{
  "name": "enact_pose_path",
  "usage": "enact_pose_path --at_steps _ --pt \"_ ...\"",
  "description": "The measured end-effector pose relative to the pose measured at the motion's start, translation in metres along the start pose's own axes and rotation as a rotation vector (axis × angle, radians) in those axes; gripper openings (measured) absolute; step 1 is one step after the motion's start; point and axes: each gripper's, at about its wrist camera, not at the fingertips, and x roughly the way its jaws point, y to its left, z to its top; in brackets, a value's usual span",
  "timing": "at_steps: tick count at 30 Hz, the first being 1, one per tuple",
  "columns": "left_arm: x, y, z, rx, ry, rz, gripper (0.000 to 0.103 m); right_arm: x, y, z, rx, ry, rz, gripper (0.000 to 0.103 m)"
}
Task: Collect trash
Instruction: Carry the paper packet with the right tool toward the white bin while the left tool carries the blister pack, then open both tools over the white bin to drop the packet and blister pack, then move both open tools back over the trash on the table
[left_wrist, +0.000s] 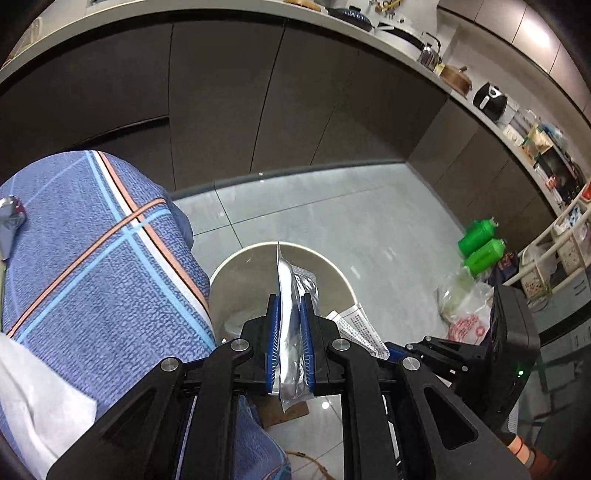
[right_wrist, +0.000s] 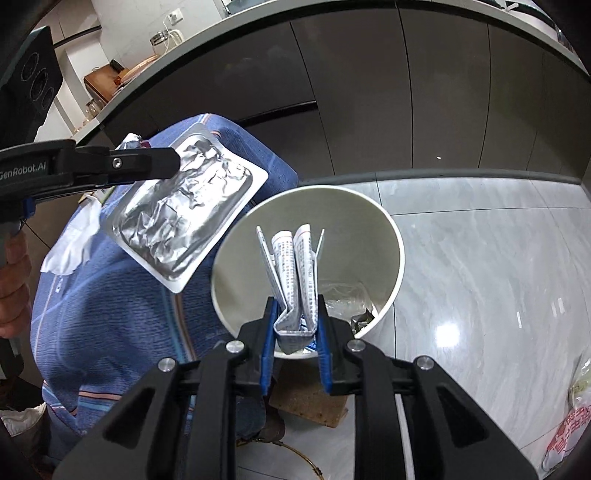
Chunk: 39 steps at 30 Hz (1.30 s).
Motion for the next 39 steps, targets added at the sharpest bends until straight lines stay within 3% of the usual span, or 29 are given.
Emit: enact_pose_path --at_steps 1,3,4,5,10,12,17,29,34,39 --pt "0.004 0.0 0.0 0.009 -0.003 0.013 0.011 0.004 -0.001 0.0 -0.004 0.0 -0.006 0.025" --pt "0.009 -0.002 0.0 0.032 -0.013 0.053 0.021 0.007 -0.001 0.001 -0.015 0.0 -0.02 0.041" --pt "0.009 -0.002 -0.001 0.036 -0.017 0.065 0.039 0.008 0.0 0.001 -0.03 -0.007 -0.034 0.059" --pt "0.009 -0.001 -0.001 0.032 -0.034 0.077 0.06 0.007 0.001 0.0 -0.045 -0.014 -0.045 0.069" --pt "-0.009 0.009 0.004 -0.028 -0.136 0.143 0.095 -0.002 0.008 -0.001 -0.142 -0.045 -0.09 0.093" --pt "-0.018 0.013 0.006 -0.062 -0.167 0.17 0.094 -0.004 0.008 0.0 -0.145 -0.046 -0.095 0.1" --pt "-0.038 0.022 0.007 -0.136 -0.188 0.14 0.094 -0.009 0.008 0.001 -0.1 -0.043 -0.081 0.1" --pt "-0.095 0.02 -0.006 -0.141 -0.234 0.152 0.094 -0.048 0.038 0.015 -0.122 -0.115 -0.025 0.1" --pt "-0.141 0.043 -0.021 -0.195 -0.26 0.23 0.095 -0.067 0.064 0.025 -0.177 -0.157 0.019 0.1" --pt "-0.191 0.085 -0.061 -0.316 -0.287 0.333 0.095 -0.075 0.101 0.031 -0.221 -0.165 0.102 0.1"
